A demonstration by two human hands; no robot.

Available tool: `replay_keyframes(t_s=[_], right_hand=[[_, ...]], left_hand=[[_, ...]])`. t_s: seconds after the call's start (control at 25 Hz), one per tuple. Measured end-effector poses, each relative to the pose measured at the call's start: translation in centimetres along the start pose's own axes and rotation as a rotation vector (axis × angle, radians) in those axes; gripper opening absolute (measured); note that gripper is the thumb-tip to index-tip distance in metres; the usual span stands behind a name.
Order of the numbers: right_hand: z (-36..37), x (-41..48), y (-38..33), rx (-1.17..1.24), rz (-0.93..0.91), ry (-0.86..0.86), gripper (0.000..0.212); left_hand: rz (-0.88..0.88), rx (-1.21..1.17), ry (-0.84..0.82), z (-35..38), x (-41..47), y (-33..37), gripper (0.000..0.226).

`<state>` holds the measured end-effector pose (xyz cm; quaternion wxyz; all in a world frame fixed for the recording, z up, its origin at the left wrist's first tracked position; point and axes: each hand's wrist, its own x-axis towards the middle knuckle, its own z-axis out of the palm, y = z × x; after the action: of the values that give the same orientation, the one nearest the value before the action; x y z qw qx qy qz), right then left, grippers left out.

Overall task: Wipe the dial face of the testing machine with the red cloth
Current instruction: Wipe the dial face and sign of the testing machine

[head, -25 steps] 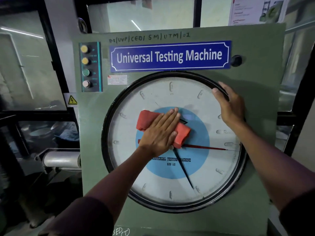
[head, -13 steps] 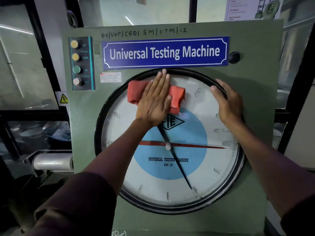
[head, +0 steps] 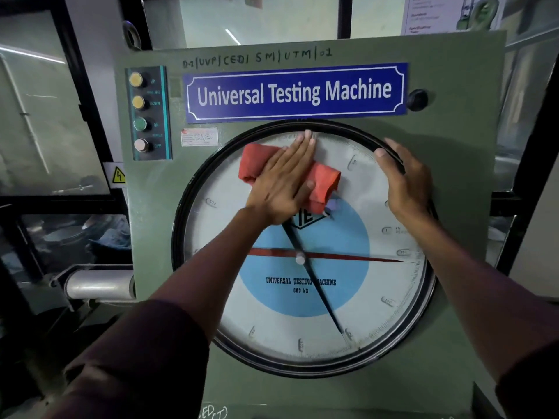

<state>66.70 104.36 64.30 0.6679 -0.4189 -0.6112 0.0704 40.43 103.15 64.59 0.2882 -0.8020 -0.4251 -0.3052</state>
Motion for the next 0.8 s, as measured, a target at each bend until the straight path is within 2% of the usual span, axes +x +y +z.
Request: replay_keyframes(t_s=[0.16,0.28,0.36,0.56,0.68,0.8], right_hand=[[0.1,0.1,0.2,0.004,0.01,-0.005,0.065],[-0.1,-0.1,-0.1,-0.012,0.0,-0.025,0.073],[-0.3,-0.1,-0.2,-0.047,-0.002,-0.06,0.075],[-0.1,-0.1,-0.2,-0.044,-0.015,-0.022,0.066],[0.3,-0.1,-0.2,-0.02,-0.015,0.013,0.065],[0.5,0.0,-0.7,-0.031,-0.004,0.036,0.068]], left_hand=[[-0.095,-0.025,0.03,2.5,-2.9,2.9,0.069],[-0.004,0.056,-0.071,3.8,-6.8,4.3,0.068],[0.071,0.095,-0.081,2.5,-5.1,2.6,0.066],[-0.142,0.091,0.063,-0.9,1.3,-0.8,0.065],[-0.211,0.012,0.089,1.2,-2.0,1.2,0.066],[-0.176,0.019,-0.006,3.5,-7.9,3.7,0.066]])
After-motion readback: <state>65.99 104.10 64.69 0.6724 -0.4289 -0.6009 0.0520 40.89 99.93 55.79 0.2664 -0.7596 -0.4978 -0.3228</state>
